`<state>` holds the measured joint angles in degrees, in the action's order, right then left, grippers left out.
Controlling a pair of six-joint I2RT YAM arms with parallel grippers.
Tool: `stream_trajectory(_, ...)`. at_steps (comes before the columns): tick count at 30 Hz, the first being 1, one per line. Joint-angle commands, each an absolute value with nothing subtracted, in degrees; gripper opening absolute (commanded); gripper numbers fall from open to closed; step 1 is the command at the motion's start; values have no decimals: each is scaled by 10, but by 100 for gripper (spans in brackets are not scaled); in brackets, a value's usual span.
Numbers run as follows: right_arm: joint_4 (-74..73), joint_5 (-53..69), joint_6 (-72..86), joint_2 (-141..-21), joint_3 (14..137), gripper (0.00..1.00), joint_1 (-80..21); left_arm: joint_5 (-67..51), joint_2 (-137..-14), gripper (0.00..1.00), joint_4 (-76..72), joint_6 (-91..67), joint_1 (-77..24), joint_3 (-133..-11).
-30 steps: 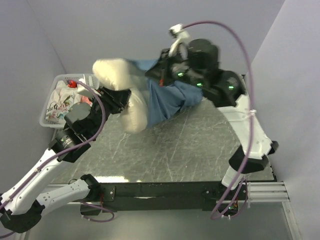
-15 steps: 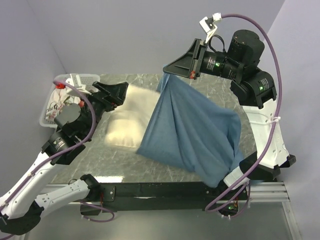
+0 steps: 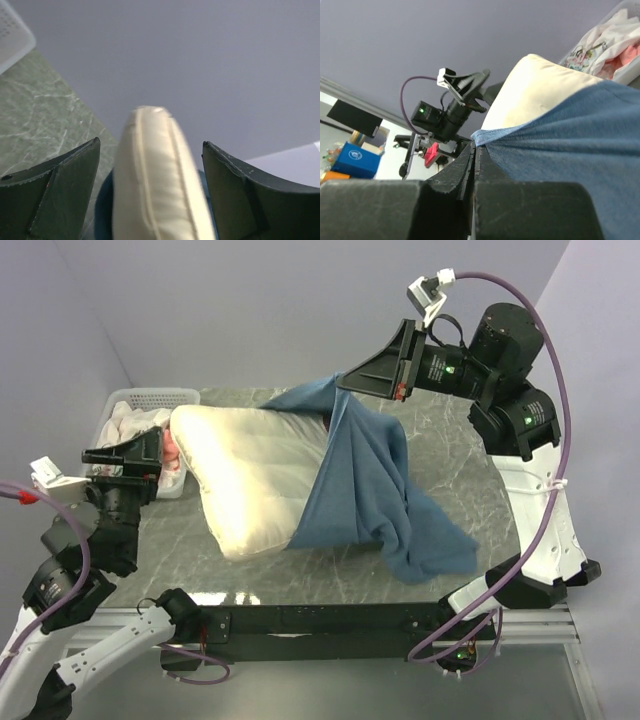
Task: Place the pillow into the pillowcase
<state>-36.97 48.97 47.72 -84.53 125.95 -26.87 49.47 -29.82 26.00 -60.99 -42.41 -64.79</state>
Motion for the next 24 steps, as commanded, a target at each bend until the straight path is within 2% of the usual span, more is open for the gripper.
stream_trajectory(1, -266, 507, 504, -810, 1300, 0, -244, 547, -328, 84, 391, -709, -425, -672)
stream_trajectory(8, -252, 528, 528, -818, 1308, 0, -210, 491, -340, 85, 361, -690, -425, -666)
stream_trajectory(15, -238, 555, 555, -845, 1326, 0, -171, 411, -384, 88, 331, -632, -425, -715)
stream_trajectory(22, -229, 547, 560, -853, 1312, 0, -152, 309, -453, 91, 321, -580, -399, -788)
stream_trajectory(24, -218, 544, 565, -858, 1304, 0, -143, 247, -460, 91, 311, -577, -375, -786)
